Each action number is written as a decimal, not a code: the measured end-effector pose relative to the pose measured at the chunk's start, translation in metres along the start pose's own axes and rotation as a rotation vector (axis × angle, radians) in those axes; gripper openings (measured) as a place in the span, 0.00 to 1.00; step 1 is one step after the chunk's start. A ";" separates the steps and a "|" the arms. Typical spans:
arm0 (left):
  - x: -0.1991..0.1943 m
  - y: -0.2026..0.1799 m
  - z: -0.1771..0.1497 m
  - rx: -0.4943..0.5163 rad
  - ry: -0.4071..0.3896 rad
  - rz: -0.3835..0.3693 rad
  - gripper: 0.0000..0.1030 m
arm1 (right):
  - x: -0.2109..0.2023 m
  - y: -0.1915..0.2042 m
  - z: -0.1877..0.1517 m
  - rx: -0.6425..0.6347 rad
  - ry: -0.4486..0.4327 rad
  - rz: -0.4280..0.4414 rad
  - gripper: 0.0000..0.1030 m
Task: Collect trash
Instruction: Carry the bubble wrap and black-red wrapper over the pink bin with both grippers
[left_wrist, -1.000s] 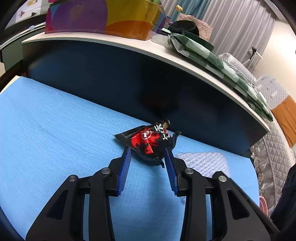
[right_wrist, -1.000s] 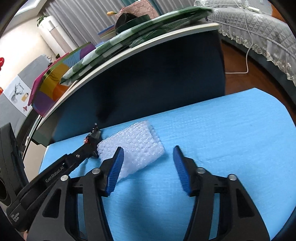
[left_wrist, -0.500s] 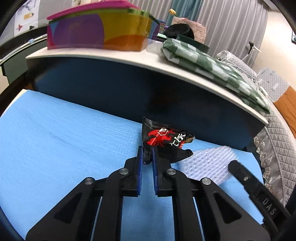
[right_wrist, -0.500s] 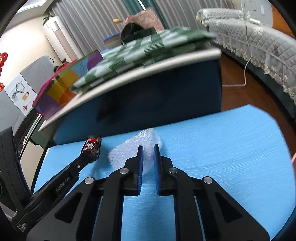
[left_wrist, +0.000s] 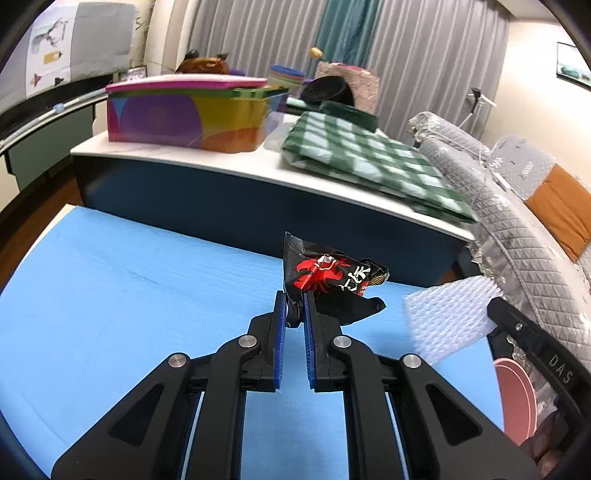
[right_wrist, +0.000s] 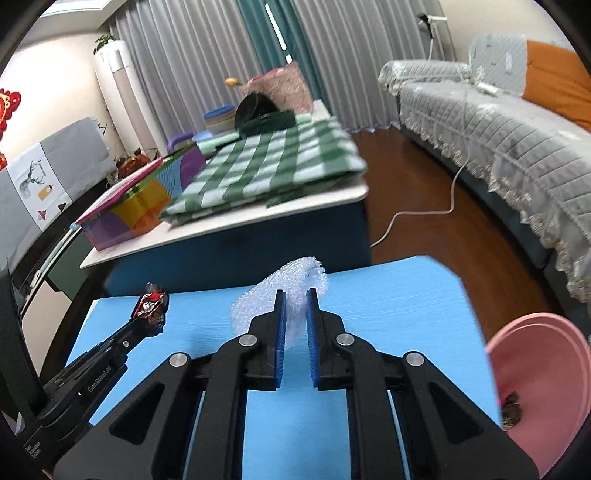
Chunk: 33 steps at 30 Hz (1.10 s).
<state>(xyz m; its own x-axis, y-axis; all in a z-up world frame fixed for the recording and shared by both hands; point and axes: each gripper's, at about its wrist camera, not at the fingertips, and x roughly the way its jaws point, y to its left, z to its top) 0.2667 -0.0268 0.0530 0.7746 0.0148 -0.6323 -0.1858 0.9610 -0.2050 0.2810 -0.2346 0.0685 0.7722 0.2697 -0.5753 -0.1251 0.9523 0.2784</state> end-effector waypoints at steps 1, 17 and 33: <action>-0.004 -0.002 -0.001 0.000 -0.002 -0.007 0.09 | -0.006 -0.002 0.000 -0.002 -0.006 -0.007 0.11; -0.041 -0.054 -0.025 0.065 -0.022 -0.113 0.09 | -0.089 -0.058 -0.007 -0.025 -0.083 -0.141 0.11; -0.045 -0.136 -0.048 0.163 -0.007 -0.264 0.09 | -0.132 -0.127 -0.004 0.017 -0.123 -0.305 0.11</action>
<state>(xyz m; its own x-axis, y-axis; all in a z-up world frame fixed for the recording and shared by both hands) 0.2285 -0.1719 0.0733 0.7878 -0.2396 -0.5674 0.1210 0.9635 -0.2388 0.1922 -0.3905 0.1064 0.8419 -0.0474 -0.5375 0.1329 0.9837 0.1213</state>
